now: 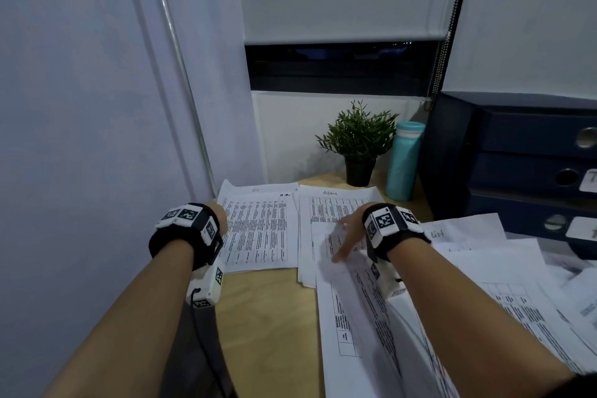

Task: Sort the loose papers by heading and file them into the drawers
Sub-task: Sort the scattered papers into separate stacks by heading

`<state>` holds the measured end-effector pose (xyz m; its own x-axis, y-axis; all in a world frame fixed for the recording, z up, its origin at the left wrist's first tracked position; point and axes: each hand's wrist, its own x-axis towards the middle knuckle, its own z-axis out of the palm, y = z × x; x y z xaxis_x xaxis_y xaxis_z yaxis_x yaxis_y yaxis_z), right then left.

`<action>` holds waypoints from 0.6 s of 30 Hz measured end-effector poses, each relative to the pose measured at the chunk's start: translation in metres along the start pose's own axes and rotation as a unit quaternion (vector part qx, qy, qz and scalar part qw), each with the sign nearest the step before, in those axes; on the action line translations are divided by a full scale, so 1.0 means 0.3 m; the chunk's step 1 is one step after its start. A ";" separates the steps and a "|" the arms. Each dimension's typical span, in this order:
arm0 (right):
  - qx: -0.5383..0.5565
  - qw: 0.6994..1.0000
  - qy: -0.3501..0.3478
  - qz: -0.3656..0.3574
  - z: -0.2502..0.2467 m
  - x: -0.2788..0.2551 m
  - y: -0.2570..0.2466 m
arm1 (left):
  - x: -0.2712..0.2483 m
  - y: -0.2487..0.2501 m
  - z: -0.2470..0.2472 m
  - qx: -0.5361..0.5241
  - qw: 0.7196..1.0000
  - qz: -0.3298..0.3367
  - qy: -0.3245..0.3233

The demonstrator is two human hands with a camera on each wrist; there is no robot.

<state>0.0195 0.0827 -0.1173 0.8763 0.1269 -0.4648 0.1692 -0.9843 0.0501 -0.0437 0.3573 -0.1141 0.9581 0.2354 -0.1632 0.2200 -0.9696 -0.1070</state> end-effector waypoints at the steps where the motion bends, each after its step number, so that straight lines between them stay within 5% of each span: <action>1: 0.012 1.000 0.026 -0.013 -0.008 -0.011 -0.005 | 0.000 -0.008 -0.002 -0.001 1.000 0.010 -0.013; 5: -0.030 0.984 0.096 -0.148 0.000 -0.031 -0.168 | -0.020 -0.004 -0.007 0.017 1.000 0.017 -0.007; 7: -0.083 0.979 0.108 -0.151 0.052 0.012 -0.239 | -0.022 0.013 -0.005 0.034 0.999 0.010 -0.001; 13: -0.104 0.979 0.176 0.004 0.087 0.052 -0.196 | -0.012 0.044 -0.048 0.000 1.000 0.015 -0.028; 18: -0.053 0.983 0.175 -0.033 0.089 0.120 -0.155 | 0.024 0.033 -0.046 -0.028 0.997 0.014 -0.071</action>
<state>0.0311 0.1297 -0.1600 0.9602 0.2427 -0.1382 0.2606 -0.9565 0.1313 -0.0321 0.3485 -0.1027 0.9295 0.2107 -0.3028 0.2064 -0.9774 -0.0466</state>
